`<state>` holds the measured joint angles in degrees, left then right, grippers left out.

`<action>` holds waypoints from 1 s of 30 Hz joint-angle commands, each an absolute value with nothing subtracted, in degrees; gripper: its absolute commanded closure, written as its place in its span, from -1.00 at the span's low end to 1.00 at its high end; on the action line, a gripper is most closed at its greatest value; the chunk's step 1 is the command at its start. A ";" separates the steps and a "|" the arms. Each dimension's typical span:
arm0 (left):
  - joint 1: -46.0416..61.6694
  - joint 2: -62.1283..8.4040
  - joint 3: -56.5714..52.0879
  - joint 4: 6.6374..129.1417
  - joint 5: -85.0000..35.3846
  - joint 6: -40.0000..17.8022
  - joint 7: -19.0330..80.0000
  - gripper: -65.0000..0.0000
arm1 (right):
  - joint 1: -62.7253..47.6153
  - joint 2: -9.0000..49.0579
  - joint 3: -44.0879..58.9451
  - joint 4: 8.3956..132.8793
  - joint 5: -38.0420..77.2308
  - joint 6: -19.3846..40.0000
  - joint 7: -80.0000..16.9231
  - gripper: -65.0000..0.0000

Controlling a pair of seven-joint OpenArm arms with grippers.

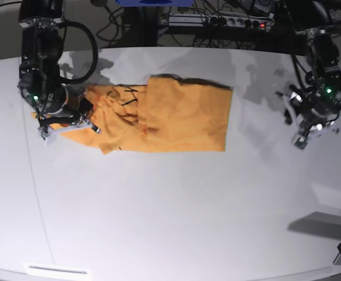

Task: Fold the T-shirt properly
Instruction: 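Drag the grasped end inward over the shirt with the right gripper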

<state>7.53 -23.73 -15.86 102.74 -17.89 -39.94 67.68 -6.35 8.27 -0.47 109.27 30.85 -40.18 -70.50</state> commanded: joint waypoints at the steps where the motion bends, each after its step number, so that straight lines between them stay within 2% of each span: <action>1: 7.78 -25.10 -17.01 103.69 -18.15 -40.00 66.42 0.31 | -4.70 8.57 -0.40 110.64 31.34 -40.00 -69.93 1.00; 9: 10.95 -25.89 -21.93 103.69 -18.15 -40.00 66.33 0.31 | -2.15 8.84 -0.22 111.08 31.25 -40.00 -70.37 1.00; 19: 13.14 -25.98 -22.37 103.60 -18.15 -40.00 66.33 0.31 | -1.36 12.26 -0.04 113.63 31.16 -40.00 -69.93 1.00; 25: 13.14 -25.98 -22.02 103.60 -18.15 -40.00 66.33 0.31 | -1.63 12.35 -0.48 114.77 31.16 -40.00 -70.02 1.00; 30: 13.14 -25.98 -21.85 103.60 -18.15 -40.00 66.33 0.31 | -1.27 13.85 -4.97 114.77 31.16 -40.00 -70.02 1.00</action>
